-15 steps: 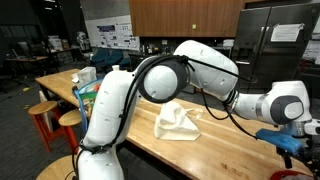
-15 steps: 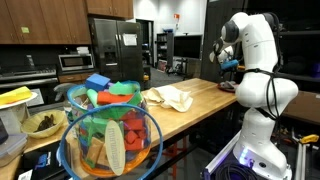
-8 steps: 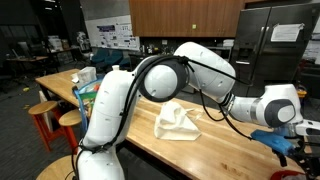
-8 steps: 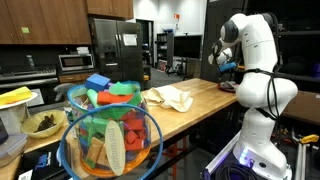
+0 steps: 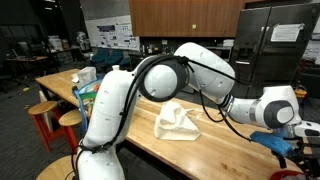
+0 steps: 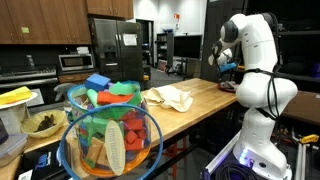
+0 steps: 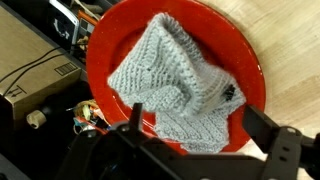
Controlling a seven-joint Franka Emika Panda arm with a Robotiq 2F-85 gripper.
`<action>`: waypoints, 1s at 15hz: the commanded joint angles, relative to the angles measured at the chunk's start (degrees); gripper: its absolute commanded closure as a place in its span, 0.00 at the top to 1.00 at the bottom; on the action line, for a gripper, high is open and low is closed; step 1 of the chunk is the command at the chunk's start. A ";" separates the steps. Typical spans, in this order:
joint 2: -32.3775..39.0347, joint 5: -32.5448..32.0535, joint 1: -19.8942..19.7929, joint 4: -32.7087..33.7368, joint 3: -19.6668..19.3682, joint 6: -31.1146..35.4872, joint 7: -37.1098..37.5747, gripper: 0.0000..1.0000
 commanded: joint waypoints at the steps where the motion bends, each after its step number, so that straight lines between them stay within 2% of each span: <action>1: 0.43 0.51 0.29 0.41 -0.11 -0.60 0.00 1.00; 14: 3.61 0.43 -0.07 1.51 -0.59 -0.85 0.69 1.00; 15: 3.87 0.40 -0.06 1.55 -0.62 -0.90 0.75 0.94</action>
